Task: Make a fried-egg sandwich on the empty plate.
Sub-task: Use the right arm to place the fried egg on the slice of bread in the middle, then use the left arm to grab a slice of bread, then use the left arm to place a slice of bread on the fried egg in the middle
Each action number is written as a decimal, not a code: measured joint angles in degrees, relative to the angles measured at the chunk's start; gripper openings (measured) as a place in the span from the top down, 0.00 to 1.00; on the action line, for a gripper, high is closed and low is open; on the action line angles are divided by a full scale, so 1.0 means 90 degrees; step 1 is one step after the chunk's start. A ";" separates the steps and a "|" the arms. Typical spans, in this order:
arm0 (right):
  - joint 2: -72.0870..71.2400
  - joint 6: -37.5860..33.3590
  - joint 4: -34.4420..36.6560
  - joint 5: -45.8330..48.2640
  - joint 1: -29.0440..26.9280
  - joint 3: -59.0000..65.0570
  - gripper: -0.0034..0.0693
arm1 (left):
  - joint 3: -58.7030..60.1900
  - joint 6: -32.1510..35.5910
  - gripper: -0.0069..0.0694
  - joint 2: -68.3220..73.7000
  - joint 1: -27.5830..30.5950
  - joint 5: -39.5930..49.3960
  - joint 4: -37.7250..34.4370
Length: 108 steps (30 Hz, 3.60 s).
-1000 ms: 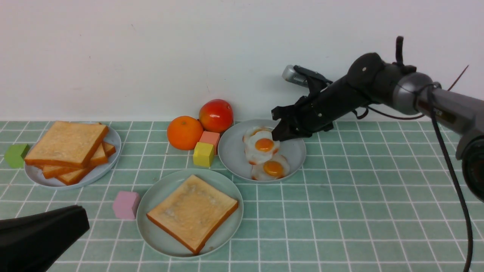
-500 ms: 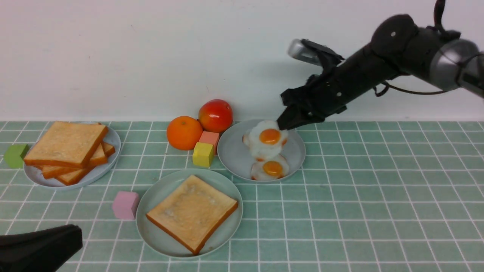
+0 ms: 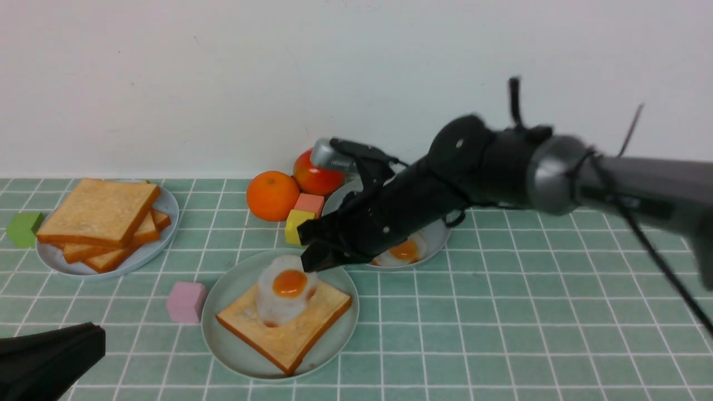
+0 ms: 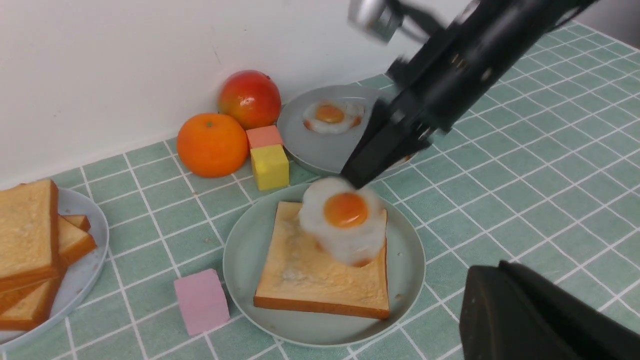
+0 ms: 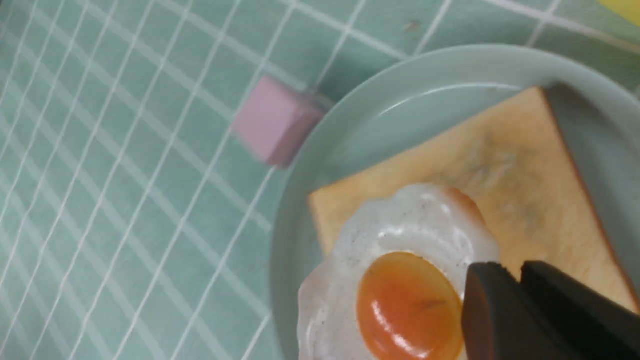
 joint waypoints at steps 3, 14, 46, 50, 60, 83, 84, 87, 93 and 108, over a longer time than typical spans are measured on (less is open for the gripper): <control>0.0212 -0.0013 0.0147 -0.0200 -0.0014 0.0000 0.87 | 0.0000 0.0000 0.90 0.0000 0.0000 0.0016 0.0000; 0.0489 0.0040 0.0420 -0.0195 -0.0013 0.0000 0.65 | 0.0000 0.0000 0.89 0.0000 0.0000 0.0042 0.0005; -0.7228 0.2467 -0.4173 0.2014 -0.0516 0.3088 0.95 | -0.3816 0.1470 0.93 0.6675 0.3290 0.1270 -0.1281; -0.7436 0.2296 -0.4173 0.2088 -0.0516 0.3103 0.95 | -0.4705 0.1627 0.92 0.7755 0.4087 0.0916 -0.1299; -0.7450 0.2225 -0.4161 0.2157 -0.0516 0.3199 0.94 | -0.6102 0.1814 0.52 0.9770 0.4271 0.0306 -0.0392; -0.7452 0.2301 -0.3878 0.2173 -0.0516 0.3320 0.92 | -0.6265 0.1244 0.86 1.0388 0.4260 0.0251 0.0584; -0.7452 0.2301 -0.3878 0.2173 -0.0516 0.3320 0.92 | -0.6244 0.1231 0.86 1.0247 0.4244 0.0416 0.0555; -0.7452 0.2301 -0.3878 0.2212 -0.0516 0.3320 0.92 | -0.6225 0.1213 0.86 0.9640 0.4122 0.0999 0.0373; -0.7452 0.2295 -0.3911 0.2299 -0.0516 0.3320 0.91 | -0.5676 0.1205 0.86 0.8390 0.2807 0.1699 0.0082; -0.7716 0.2295 -0.3948 0.2450 -0.0516 0.3320 0.89 | -0.4586 0.0890 0.86 0.8655 0.0135 0.1145 0.0394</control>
